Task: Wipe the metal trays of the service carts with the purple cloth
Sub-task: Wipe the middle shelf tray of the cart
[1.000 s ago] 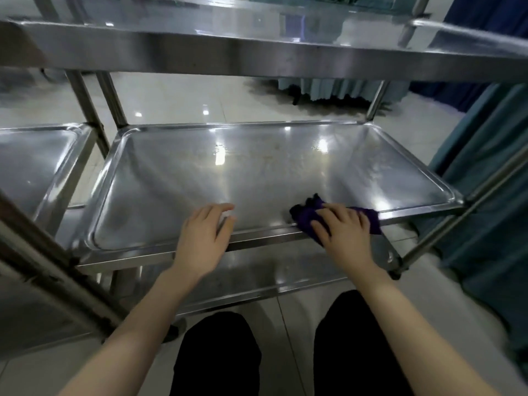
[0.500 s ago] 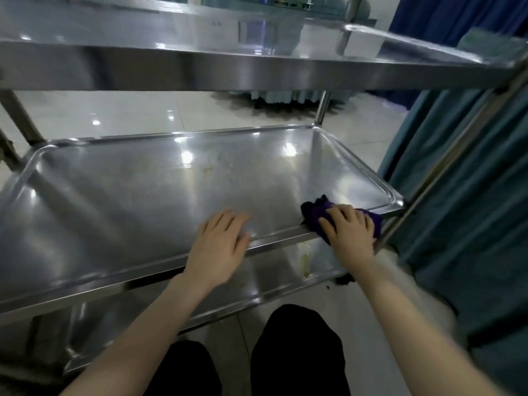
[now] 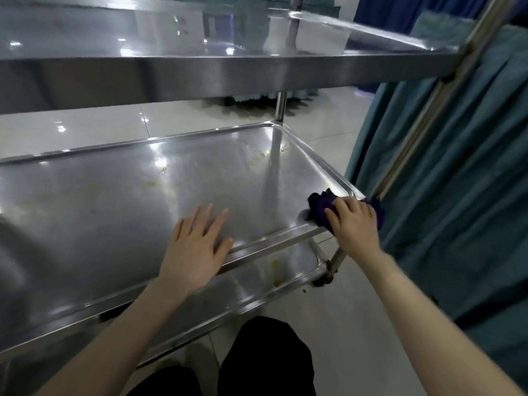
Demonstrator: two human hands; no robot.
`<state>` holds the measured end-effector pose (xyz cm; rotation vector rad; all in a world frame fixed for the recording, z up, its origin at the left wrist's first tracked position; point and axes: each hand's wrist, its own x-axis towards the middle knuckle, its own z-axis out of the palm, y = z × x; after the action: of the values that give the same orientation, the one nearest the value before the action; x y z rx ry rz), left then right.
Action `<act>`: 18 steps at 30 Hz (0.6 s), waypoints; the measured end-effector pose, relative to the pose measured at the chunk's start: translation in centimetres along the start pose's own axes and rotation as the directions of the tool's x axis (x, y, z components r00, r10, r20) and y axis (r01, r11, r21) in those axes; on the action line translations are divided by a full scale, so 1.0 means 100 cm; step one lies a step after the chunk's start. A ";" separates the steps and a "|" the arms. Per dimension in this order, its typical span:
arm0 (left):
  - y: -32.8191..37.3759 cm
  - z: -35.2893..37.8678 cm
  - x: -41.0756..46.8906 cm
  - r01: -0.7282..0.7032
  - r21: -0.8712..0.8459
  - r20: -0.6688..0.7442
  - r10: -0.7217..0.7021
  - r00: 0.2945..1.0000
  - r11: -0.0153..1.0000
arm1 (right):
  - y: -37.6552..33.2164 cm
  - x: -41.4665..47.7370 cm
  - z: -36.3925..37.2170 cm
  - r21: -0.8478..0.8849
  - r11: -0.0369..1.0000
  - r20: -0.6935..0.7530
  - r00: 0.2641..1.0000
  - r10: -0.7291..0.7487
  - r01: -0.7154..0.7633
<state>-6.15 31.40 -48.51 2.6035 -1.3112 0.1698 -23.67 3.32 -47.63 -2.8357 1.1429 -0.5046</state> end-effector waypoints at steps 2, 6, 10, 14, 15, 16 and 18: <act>-0.001 0.001 -0.001 0.016 0.011 0.020 -0.016 1.000 1.000 | -0.036 -0.022 0.013 0.011 0.996 -0.042 0.996 -0.083 0.084; 0.001 -0.002 0.000 0.008 0.022 0.027 -0.009 1.000 1.000 | -0.077 -0.044 0.025 0.148 0.935 -0.143 0.942 -0.304 0.324; 0.003 -0.004 0.000 0.013 0.040 0.048 -0.015 0.999 0.999 | -0.026 0.003 0.016 0.087 0.976 -0.099 0.977 -0.191 0.200; 0.004 -0.004 -0.001 0.001 0.024 0.046 -0.002 0.999 1.000 | 0.001 0.031 0.008 0.071 0.997 0.000 1.000 0.013 -0.013; 0.003 -0.004 -0.002 0.000 0.022 0.041 0.000 0.999 1.000 | -0.009 0.029 0.007 0.056 0.997 0.004 0.999 0.055 -0.055; 0.002 -0.002 -0.003 0.003 0.015 0.029 -0.003 1.000 1.000 | -0.023 0.023 0.007 0.043 0.996 0.007 0.997 0.076 -0.076; -0.001 0.000 -0.004 0.025 -0.041 -0.003 -0.025 1.000 0.999 | -0.058 0.004 0.007 0.047 0.998 0.035 0.999 0.030 -0.031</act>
<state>-6.32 31.74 -48.62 2.5832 -1.2662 0.1422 -19.27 7.22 -47.19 -2.7712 1.1506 -0.4735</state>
